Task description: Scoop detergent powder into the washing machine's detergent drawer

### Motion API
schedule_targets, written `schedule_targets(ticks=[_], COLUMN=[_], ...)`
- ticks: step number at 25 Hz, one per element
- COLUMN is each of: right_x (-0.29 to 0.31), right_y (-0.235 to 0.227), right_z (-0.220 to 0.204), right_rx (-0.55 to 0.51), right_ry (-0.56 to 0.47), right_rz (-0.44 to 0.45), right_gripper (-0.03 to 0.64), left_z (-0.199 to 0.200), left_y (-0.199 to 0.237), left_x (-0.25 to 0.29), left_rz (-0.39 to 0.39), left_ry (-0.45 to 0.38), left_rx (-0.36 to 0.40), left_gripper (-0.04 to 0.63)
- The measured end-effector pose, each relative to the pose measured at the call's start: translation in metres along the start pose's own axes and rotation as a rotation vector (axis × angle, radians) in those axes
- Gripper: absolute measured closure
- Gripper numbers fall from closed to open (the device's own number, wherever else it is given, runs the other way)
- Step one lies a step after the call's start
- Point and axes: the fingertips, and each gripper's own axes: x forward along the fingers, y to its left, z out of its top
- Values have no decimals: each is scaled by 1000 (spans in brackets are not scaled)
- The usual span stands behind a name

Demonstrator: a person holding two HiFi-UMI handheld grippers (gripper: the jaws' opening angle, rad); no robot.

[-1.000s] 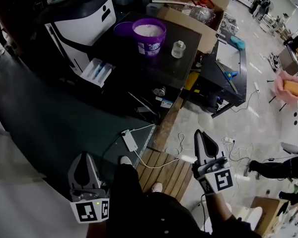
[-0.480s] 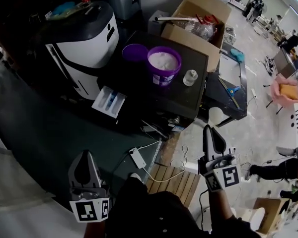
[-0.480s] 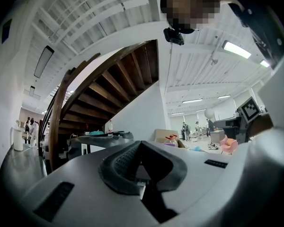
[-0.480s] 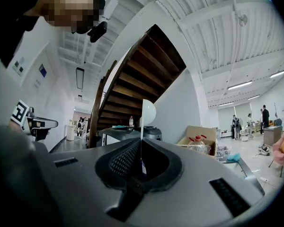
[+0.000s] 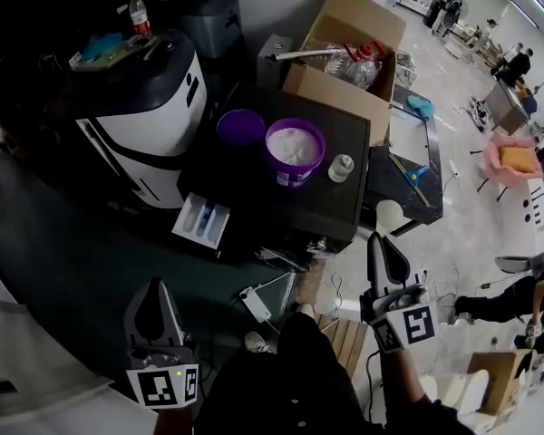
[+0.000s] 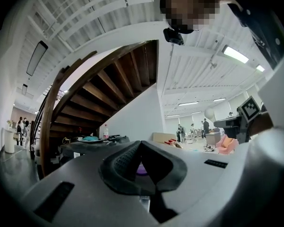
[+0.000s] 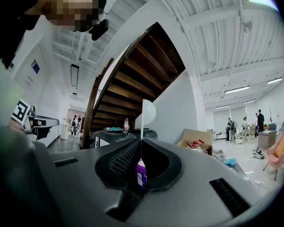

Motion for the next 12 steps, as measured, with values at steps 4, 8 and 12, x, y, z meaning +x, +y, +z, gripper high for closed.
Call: schedule_targets(ticks=[4,8,12], right_x=[21,49,84], right_y=[-12,-33,-54], right_z=[-5,-14,-20], right_rx=[3,18,26], right_ry=[-3,-7,-8], right_rz=[0,10,42], right_gripper=[584,583,583], left_z=[-2,-6,-7], left_y=[-3,-6,-15], left_x=[25,54,89], left_rz=[-13,10,26], left_ry=[-5,-3,6], left_rx=[6,15,12], left_gripper=[580,580,580])
